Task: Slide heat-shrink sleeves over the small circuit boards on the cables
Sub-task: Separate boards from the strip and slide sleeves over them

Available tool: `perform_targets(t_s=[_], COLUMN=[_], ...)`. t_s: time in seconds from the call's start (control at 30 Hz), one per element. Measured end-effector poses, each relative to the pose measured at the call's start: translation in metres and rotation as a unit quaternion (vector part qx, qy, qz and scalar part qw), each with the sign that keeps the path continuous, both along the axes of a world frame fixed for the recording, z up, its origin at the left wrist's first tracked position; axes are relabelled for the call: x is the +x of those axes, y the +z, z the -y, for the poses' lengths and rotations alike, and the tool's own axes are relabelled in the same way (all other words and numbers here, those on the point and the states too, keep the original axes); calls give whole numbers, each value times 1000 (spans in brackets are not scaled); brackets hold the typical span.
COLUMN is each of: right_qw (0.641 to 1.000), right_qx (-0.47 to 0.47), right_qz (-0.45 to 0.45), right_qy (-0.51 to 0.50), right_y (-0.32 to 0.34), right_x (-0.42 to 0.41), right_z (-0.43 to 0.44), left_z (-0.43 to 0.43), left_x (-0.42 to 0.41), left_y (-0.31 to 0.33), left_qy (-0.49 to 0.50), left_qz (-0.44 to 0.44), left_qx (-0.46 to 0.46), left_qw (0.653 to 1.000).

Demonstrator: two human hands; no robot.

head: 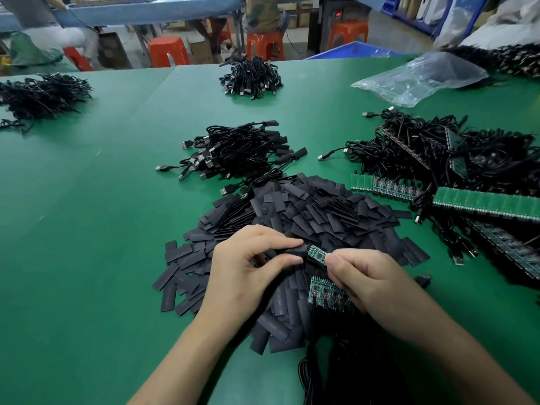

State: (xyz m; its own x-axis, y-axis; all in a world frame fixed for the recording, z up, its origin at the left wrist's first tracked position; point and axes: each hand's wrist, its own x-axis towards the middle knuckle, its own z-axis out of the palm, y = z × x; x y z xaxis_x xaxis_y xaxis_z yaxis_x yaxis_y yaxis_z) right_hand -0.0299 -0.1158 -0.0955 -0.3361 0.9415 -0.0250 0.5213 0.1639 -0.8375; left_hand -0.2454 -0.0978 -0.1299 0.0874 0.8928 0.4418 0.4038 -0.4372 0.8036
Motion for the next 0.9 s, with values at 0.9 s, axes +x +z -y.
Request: perform_targets(t_s=[0.9], right_qw=[999], right_qx=[-12], right_qz=[-35], right_qy=[25], right_y=[-5], right_x=[6], right_z=[-1], left_z=[4], left_x=[-4], left_y=[6], left_qy=[-77], left_qz=[-77], left_qx=[55], left_qw=[993])
